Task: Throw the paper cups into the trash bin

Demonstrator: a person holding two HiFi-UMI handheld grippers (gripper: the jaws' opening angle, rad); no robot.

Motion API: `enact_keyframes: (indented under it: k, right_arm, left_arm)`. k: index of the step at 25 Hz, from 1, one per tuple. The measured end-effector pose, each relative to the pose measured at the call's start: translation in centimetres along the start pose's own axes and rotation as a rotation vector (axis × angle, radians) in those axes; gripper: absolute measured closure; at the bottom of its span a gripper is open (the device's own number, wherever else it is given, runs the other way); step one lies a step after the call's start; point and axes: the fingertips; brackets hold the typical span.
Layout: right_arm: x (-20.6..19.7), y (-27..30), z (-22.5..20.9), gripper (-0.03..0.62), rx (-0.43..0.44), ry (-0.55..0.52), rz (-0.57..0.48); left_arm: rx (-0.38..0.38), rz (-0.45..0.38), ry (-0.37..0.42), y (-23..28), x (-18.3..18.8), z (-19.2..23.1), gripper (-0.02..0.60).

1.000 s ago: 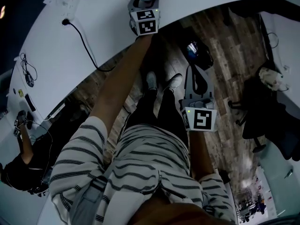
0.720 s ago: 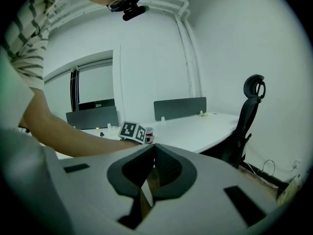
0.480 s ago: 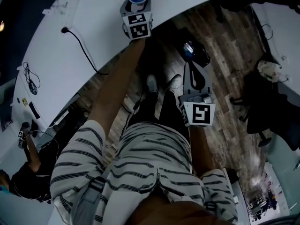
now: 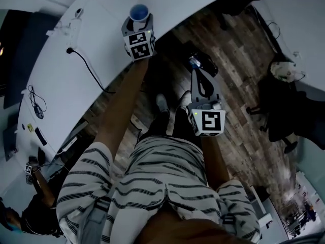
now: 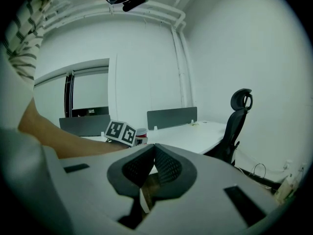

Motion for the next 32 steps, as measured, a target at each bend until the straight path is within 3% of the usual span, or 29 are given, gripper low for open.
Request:
enact_keyframes:
  k: [32]
  right_arm:
    - [4.6, -7.2, -4.3, 0.585, -0.145, -0.022, -0.094]
  left_arm:
    - [-0.2, -0.044, 0.005, -11.3, 4.8, -10.6, 0.282]
Point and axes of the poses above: the fingertips, and each gripper's own axes: y forward along the fingers, z to its left, x out of its top, and after that the axes turned 8 degrees about -y, right-handed
